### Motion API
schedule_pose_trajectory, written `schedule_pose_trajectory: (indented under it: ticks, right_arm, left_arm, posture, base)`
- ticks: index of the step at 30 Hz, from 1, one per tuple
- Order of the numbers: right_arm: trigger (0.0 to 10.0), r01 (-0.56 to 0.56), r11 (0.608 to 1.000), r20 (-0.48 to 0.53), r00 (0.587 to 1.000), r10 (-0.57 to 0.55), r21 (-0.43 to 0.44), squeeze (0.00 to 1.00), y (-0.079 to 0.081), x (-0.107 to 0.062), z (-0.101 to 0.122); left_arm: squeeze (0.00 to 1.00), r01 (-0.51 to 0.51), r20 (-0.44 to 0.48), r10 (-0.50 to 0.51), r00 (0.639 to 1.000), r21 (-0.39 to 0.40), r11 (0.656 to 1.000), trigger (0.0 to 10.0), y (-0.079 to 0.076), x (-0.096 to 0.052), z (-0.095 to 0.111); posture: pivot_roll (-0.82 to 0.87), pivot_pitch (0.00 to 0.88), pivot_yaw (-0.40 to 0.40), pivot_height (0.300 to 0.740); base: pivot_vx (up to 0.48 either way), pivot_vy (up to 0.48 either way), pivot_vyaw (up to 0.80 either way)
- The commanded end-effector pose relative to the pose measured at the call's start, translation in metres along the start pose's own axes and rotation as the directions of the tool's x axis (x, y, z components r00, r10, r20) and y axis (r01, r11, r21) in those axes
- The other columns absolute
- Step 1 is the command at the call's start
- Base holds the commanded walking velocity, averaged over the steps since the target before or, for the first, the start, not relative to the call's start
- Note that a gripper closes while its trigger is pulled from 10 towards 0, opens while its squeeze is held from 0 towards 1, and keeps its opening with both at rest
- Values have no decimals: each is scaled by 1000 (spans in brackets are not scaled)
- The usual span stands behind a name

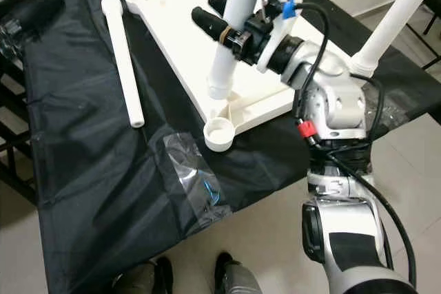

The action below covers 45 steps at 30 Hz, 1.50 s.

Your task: Building children table

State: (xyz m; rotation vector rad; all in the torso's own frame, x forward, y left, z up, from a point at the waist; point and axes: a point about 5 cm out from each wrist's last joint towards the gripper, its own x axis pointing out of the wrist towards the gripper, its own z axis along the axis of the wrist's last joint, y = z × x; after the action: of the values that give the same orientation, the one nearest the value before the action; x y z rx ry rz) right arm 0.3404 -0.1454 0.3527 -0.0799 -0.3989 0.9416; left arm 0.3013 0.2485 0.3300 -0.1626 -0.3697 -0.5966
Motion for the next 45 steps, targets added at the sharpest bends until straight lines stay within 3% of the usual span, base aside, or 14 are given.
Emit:
schedule_pose_trajectory:
  ticks: [1, 2, 3, 4, 6, 7, 9, 17, 19, 25, 26, 32, 40, 45]
  right_arm:
    - [6863, -94, 996, -22, 995, 94, 1, 0, 14, 4, 1]
    - [10000, -165, 986, -67, 984, 166, 17, 0, 23, 4, -4]
    - [10000, -218, 975, -97, 971, 220, 37, 0, 29, 4, -7]
    - [10000, -218, 975, -97, 971, 220, 37, 0, 29, 4, -7]
    - [10000, -293, 956, -132, 946, 295, 35, 0, 33, 1, -8]
    - [10000, -293, 956, -132, 946, 295, 35, 0, 33, 1, -8]
    - [10000, -339, 941, -142, 931, 337, 16, 0, 31, -3, -2]
    - [10000, -410, 912, -155, 902, 403, -13, 0, 31, -7, 7]
    - [10000, -434, 900, -205, 885, 418, -38, 0, 32, -12, 2]
    - [10000, -433, 900, -182, 889, 419, -44, 0, 36, -14, -8]
    - [10000, -402, 915, -119, 910, 396, -25, 0, 37, -15, -13]
    - [10000, -352, 936, -68, 934, 351, -6, 0, 32, -17, -15]
    - [10000, -350, 937, -177, 922, 343, -8, 0, 29, -26, -22]
    - [10000, -306, 952, -164, 939, 301, -2, 0, 24, -25, -19]
  left_arm:
    - [0, -12, -14, 12, 1000, 17, 1000, 10000, -7, -2, -8]
    - [0, -13, -50, 12, 999, 0, 1000, 10000, -21, -4, -33]
    - [0, -10, -79, 10, 997, 6, 1000, 10000, -35, -7, -53]
    - [0, -10, -79, 10, 997, 6, 1000, 10000, -35, -7, -53]
    - [0, -18, -96, 18, 995, -1, 1000, 10000, -62, -14, -81]
    - [0, -18, -96, 18, 995, -1, 1000, 10000, -62, -14, -81]
    - [0, -65, -95, 67, 993, 22, 998, 10000, -80, -22, -94]
    - [0, -192, -88, 196, 977, 55, 980, 10000, -91, -36, -107]
    - [0, -243, -108, 250, 962, 73, 967, 10000, -97, -45, -118]
    - [0, -336, -111, 350, 930, 127, 933, 10000, -99, -52, -129]
    - [0, -372, -124, 389, 913, 137, 918, 10000, -100, -52, -136]
    - [0, -400, -125, 414, 902, 123, 908, 10000, -100, -52, -136]
    - [0, -395, -126, 410, 904, 127, 910, 10000, -104, -50, -141]
    - [0, -393, -127, 408, 904, 128, 911, 10000, -104, -48, -142]
  posture:
    - [6, 240, 1, 740]
    - [-4, 245, 1, 740]
    - [-6, 246, 0, 740]
    - [-6, 246, 0, 740]
    - [-9, 252, -7, 740]
    - [-9, 252, -7, 740]
    - [-13, 255, -8, 740]
    - [-13, 258, -16, 740]
    - [-17, 271, -19, 740]
    - [-16, 289, -16, 740]
    - [-19, 305, -12, 740]
    - [-14, 318, -11, 740]
    - [-31, 334, -13, 740]
    - [-32, 335, -16, 740]
  base:
    - [0, 0, 0]
    - [0, 0, 0]
    - [0, 0, 0]
    - [0, 0, 0]
    - [0, 0, 0]
    - [0, 0, 0]
    - [0, 0, 0]
    - [0, 0, 0]
    - [0, 0, 0]
    - [0, 0, 0]
    - [0, 0, 0]
    - [0, 0, 0]
    - [0, 0, 0]
    - [0, 0, 0]
